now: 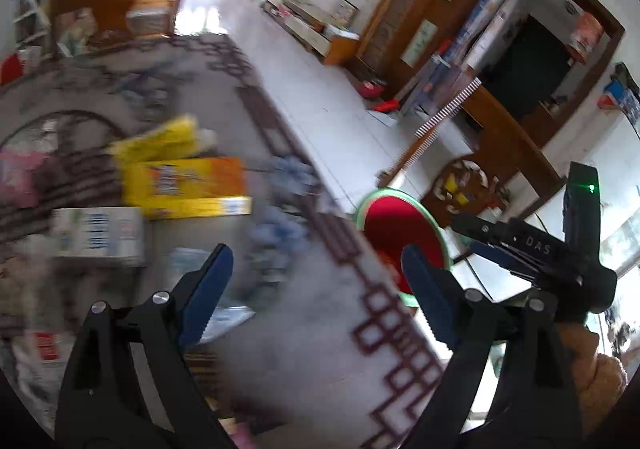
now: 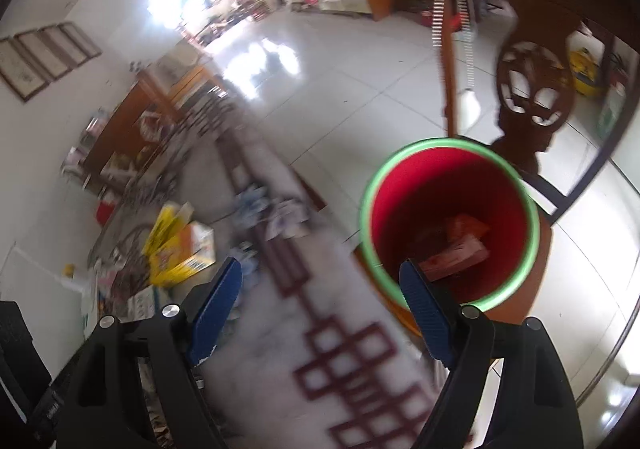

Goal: Collect trash
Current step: 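Move both open tools back over the trash on the table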

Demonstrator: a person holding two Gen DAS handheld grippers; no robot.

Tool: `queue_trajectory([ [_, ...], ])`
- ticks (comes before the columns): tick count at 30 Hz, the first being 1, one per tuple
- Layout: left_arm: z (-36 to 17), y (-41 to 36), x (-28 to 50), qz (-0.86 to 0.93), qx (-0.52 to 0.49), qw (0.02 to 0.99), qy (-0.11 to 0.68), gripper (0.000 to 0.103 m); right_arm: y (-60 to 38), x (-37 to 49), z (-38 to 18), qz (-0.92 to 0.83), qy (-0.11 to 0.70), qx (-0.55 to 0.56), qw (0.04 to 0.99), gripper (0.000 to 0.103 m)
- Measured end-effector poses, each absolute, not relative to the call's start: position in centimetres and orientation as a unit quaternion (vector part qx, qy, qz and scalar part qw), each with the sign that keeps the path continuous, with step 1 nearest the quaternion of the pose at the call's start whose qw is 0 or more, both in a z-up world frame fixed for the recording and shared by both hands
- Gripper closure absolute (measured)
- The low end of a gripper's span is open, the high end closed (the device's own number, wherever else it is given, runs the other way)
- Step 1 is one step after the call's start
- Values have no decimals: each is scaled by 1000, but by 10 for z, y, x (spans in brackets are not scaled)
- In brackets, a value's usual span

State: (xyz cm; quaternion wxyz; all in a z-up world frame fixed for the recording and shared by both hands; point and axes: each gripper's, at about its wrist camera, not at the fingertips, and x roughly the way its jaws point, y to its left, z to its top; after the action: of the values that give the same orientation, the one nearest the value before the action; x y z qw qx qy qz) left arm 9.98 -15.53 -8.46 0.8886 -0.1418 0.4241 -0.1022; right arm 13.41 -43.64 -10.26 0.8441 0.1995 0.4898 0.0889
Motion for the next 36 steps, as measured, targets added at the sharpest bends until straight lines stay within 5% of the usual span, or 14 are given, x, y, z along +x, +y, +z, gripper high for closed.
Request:
queue_trajectory([
  [18,-109,75,-16,101,-211,878,417,19,-259,102,-105,183,516,127,827,21],
  [36,-122,141,-67,133,-254,863,416,19,-126,63,-138,263,566,68,778,21],
])
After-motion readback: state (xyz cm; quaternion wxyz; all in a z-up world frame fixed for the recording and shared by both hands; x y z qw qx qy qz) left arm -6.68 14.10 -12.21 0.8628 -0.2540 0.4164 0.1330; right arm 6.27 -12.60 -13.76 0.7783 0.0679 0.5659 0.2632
